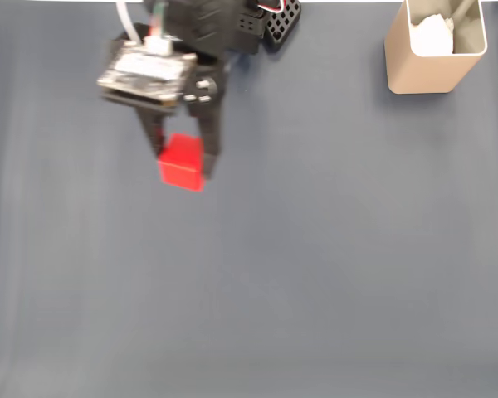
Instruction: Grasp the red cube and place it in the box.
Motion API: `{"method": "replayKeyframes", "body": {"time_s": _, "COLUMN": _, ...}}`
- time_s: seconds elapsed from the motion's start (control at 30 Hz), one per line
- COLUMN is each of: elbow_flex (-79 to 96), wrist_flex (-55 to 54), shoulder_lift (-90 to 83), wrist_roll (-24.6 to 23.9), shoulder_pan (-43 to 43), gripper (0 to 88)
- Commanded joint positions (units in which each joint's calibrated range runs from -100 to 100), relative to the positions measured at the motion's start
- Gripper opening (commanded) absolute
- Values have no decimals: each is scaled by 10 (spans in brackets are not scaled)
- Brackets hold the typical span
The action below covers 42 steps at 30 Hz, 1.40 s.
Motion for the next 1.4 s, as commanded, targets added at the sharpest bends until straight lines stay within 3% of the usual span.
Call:
{"method": "replayKeyframes", "body": {"time_s": 0.0, "elbow_flex": 0, "wrist_flex": 2, "shoulder_lift": -39, "wrist_roll": 8, "shoulder_pan": -47, "gripper": 2}}
{"method": "replayKeyframes", "body": {"time_s": 1.37, "elbow_flex": 7, "wrist_flex": 4, "shoulder_lift": -40, "wrist_roll": 28, "shoulder_pan": -460, "gripper": 2}}
